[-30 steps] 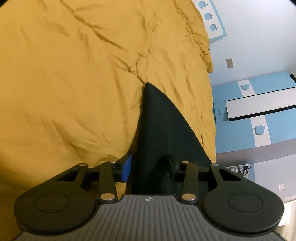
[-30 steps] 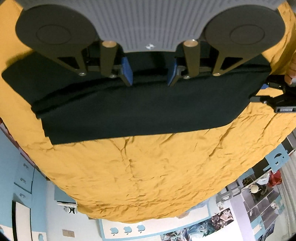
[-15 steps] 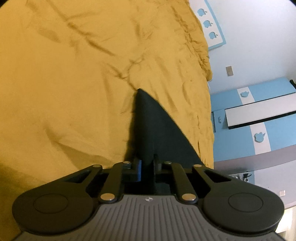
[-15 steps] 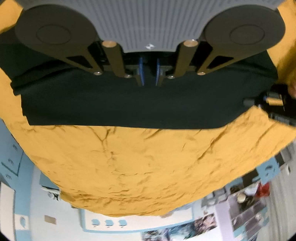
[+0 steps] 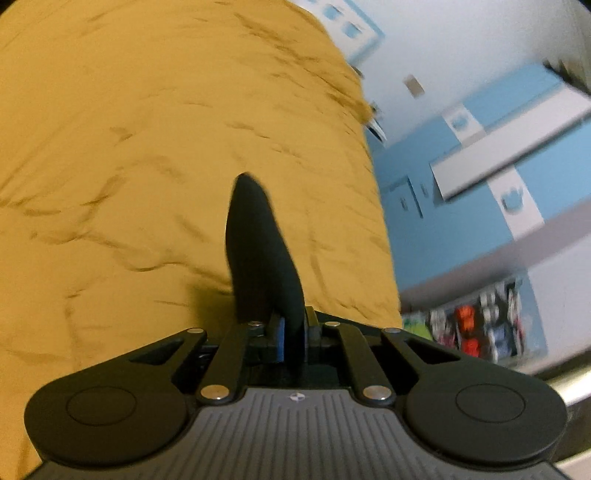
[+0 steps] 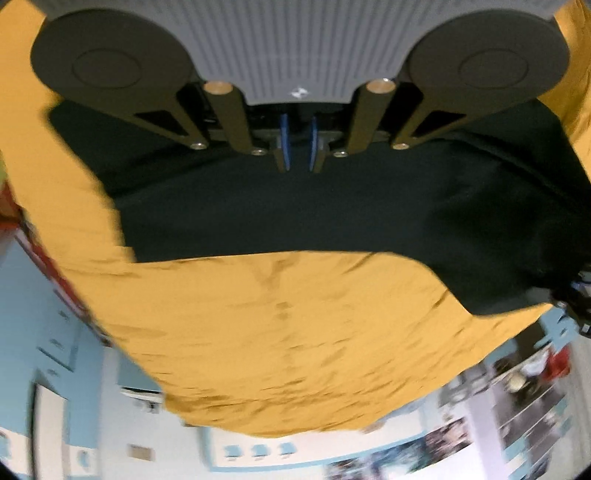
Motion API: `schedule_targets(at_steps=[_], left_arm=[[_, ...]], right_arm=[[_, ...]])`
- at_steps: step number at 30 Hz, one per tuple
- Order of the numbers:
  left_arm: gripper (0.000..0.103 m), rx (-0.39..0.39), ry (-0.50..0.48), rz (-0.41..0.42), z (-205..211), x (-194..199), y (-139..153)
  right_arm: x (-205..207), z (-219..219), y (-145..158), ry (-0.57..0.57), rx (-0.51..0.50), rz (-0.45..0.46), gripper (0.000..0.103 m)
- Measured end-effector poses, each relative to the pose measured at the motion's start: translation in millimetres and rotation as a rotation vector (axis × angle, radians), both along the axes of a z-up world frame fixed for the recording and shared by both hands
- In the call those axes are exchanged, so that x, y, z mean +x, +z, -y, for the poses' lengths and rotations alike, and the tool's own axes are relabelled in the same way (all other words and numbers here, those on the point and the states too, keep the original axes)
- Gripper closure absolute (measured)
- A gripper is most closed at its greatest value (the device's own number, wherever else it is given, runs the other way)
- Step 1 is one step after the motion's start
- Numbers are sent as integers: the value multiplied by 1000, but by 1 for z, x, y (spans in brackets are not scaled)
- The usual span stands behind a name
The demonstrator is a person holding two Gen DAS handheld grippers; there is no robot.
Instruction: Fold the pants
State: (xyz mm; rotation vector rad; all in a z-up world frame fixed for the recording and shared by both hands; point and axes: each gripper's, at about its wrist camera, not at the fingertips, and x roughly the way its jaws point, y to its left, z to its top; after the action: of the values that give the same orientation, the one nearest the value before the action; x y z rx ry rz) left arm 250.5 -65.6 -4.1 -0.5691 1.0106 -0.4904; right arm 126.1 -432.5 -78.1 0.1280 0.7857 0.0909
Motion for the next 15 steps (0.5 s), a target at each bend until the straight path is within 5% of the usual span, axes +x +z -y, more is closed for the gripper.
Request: schedule_targets(at_steps=[7,15], left_arm=[[95,46,-123,-18,116,5,36],[95,125,-169,-127,225,12,-24]], right_arm=[[-30,88,25,-149,21,61,95],[-47,125,33,-189,79,112,94]])
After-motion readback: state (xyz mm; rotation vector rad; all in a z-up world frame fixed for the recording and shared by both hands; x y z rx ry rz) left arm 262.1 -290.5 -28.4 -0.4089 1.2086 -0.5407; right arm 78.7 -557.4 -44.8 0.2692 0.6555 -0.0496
